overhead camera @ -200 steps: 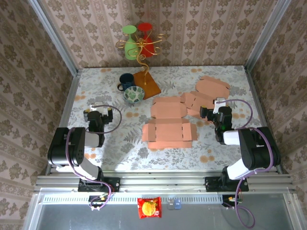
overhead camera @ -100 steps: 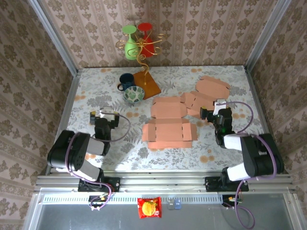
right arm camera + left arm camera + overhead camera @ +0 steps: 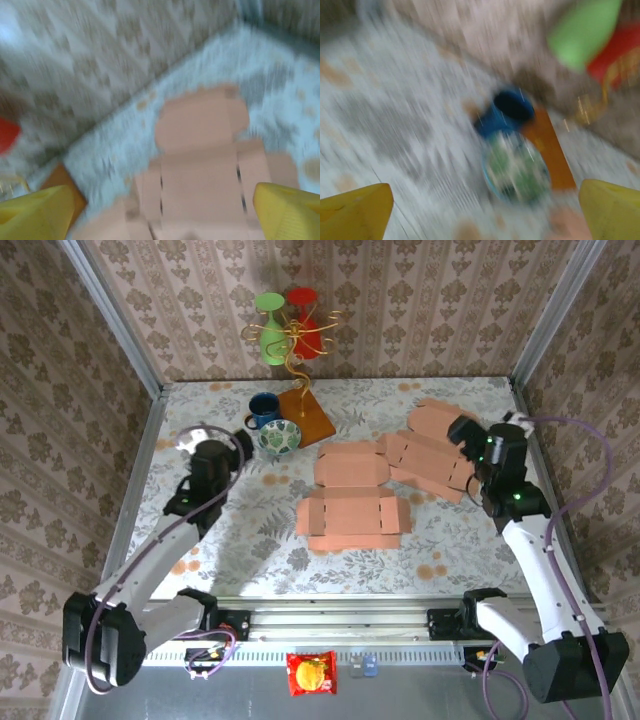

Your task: Fold the paper box

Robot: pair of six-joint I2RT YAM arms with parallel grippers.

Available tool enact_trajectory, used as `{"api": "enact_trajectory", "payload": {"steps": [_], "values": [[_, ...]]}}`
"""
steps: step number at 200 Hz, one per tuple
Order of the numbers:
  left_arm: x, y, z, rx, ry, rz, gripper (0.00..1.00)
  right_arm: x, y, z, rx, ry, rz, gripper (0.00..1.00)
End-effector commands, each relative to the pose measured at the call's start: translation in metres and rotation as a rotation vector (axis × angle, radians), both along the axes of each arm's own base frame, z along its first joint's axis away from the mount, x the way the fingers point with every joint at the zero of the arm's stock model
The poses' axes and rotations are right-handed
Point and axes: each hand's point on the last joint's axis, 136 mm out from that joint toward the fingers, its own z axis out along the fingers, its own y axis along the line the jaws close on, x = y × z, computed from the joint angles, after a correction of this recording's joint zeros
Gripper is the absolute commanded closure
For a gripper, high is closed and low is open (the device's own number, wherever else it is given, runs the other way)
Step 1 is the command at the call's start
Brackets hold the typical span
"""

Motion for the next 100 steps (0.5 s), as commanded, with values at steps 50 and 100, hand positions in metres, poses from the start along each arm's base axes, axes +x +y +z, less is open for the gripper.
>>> {"api": "enact_trajectory", "payload": {"steps": [50, 100], "values": [[-0.135, -0.112, -0.124, -0.481, 0.51, -0.017, 0.28, -0.088, 0.089, -0.116, 0.393, 0.423, 0.21, 0.23], [-0.131, -0.134, -0.15, -0.648, 0.483, 0.077, 0.39, -0.09, 0.111, -0.131, 0.456, 0.445, 0.285, 0.23]]}}
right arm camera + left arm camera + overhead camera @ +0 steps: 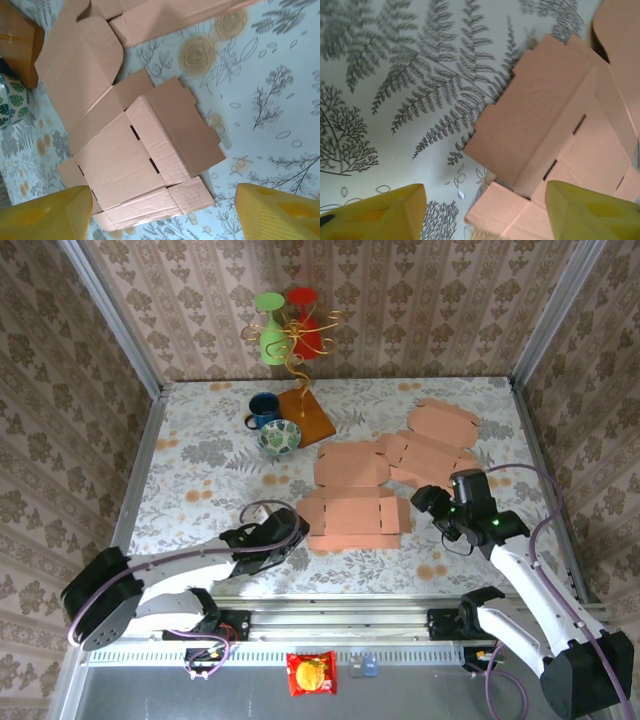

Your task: Fold the paper box

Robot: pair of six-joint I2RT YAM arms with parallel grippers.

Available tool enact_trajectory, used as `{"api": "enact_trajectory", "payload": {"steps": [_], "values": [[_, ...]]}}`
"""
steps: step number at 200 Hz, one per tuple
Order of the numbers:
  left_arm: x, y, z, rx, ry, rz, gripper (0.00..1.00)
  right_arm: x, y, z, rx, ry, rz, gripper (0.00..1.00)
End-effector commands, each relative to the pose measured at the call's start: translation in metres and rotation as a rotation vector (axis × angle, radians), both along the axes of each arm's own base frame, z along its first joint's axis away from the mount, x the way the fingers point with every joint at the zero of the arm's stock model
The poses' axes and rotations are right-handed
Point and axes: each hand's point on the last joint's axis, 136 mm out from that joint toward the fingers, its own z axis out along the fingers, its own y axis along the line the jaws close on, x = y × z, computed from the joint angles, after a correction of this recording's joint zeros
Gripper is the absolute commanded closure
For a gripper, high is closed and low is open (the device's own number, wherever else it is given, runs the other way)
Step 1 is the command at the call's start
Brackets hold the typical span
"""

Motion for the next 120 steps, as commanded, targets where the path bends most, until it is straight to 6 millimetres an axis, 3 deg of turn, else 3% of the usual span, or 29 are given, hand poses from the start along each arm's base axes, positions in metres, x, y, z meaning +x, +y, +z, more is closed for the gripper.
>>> {"api": "enact_trajectory", "payload": {"steps": [1, 46, 120], "values": [[0.015, -0.016, 0.014, -0.187, -0.038, 0.178, 0.39, 0.001, 0.018, 0.002, 0.076, 0.004, 0.036, 0.23], [0.008, -0.021, 0.005, -0.221, 0.003, 0.233, 0.4, -0.001, 0.029, -0.015, 0.102, 0.036, 0.049, 0.23], [0.017, -0.031, -0.006, -0.272, 0.001, 0.285, 0.6, -0.003, 0.039, -0.029, 0.129, 0.079, 0.064, 0.23]]}}
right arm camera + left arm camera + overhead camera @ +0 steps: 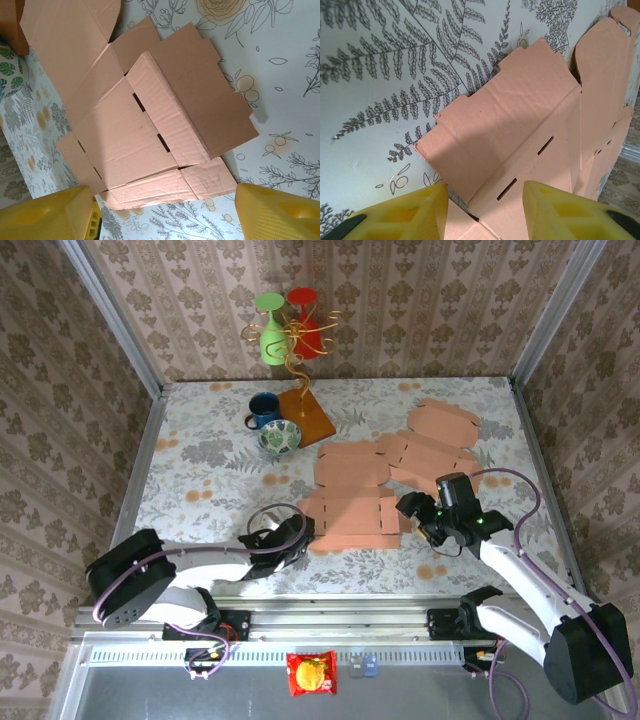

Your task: Fold the paper box

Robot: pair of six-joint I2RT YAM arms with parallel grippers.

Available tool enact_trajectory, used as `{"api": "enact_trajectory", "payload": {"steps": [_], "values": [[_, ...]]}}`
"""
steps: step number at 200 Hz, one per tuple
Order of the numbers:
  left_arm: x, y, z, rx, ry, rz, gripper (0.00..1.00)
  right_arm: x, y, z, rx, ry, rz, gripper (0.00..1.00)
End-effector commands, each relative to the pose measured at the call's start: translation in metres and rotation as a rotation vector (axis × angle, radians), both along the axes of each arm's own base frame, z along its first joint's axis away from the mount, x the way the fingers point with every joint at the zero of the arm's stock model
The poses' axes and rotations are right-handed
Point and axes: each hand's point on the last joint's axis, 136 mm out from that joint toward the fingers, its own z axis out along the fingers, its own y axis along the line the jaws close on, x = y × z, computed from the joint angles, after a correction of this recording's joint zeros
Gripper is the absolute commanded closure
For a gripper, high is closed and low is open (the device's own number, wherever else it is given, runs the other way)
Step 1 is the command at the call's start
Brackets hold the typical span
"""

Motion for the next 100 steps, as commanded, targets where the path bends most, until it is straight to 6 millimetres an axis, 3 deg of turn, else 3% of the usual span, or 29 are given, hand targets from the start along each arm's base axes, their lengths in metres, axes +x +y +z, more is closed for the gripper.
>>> {"api": "enact_trajectory", "payload": {"steps": [1, 70, 100], "values": [[0.003, -0.002, -0.002, -0.038, 0.002, 0.043, 0.6, -0.001, 0.005, -0.002, 0.028, 0.015, 0.0, 0.23], [0.011, -0.012, -0.005, -0.068, -0.03, 0.047, 0.66, -0.004, 0.008, -0.008, 0.047, 0.038, -0.005, 0.23], [0.01, -0.013, -0.008, -0.053, -0.027, 0.034, 0.77, -0.005, 0.009, -0.01, 0.062, 0.047, -0.011, 0.23]]}}
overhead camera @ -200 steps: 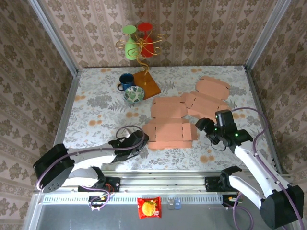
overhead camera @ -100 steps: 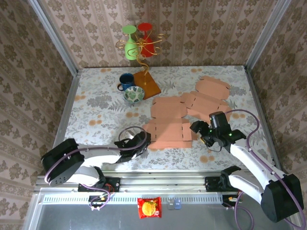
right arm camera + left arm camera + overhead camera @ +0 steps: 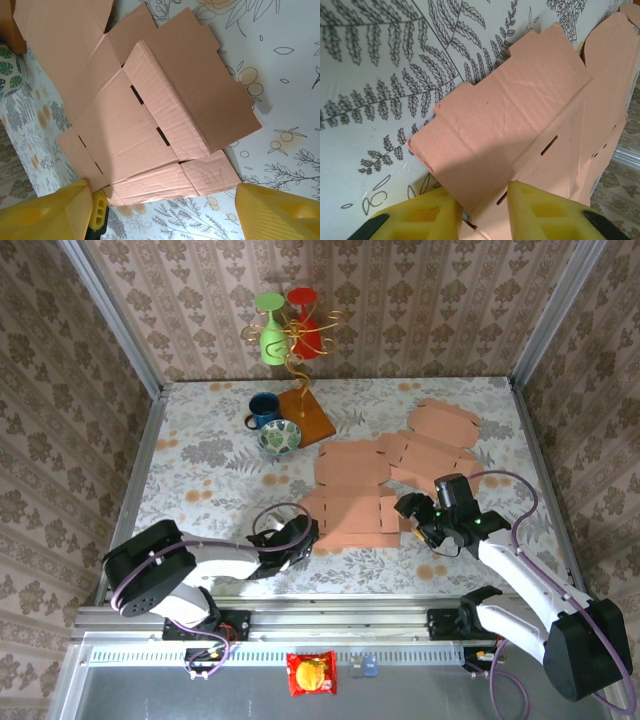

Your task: Fold the paper box

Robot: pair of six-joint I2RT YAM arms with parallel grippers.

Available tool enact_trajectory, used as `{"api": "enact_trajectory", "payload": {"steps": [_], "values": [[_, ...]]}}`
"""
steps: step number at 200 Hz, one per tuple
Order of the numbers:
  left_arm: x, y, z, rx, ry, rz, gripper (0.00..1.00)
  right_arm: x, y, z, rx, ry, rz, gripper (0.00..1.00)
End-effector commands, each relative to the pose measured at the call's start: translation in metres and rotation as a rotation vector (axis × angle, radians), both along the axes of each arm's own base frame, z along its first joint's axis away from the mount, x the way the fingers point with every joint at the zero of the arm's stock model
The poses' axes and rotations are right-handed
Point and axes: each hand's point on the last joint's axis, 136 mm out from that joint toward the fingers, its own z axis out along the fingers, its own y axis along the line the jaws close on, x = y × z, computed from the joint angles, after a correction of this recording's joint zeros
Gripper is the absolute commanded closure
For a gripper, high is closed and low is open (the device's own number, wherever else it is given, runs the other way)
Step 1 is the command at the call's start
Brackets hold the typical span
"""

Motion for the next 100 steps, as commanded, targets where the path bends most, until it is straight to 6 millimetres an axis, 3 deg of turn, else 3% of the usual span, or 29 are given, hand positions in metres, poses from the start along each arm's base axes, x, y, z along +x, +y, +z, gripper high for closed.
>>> {"api": "enact_trajectory", "payload": {"steps": [1, 44, 71, 100], "values": [[0.003, -0.001, 0.002, -0.01, -0.021, 0.013, 0.78, -0.003, 0.005, -0.003, 0.03, 0.02, -0.003, 0.23], [0.007, 0.001, 0.014, 0.005, -0.07, 0.014, 1.0, -0.008, 0.008, 0.0, 0.076, 0.057, -0.047, 0.24], [0.011, 0.001, 0.031, 0.008, -0.11, 0.005, 1.0, -0.014, 0.014, 0.005, 0.119, 0.073, -0.112, 0.25], [0.015, -0.001, 0.055, -0.02, -0.143, 0.024, 1.0, -0.018, 0.035, 0.01, 0.206, 0.052, -0.169, 0.29]]}}
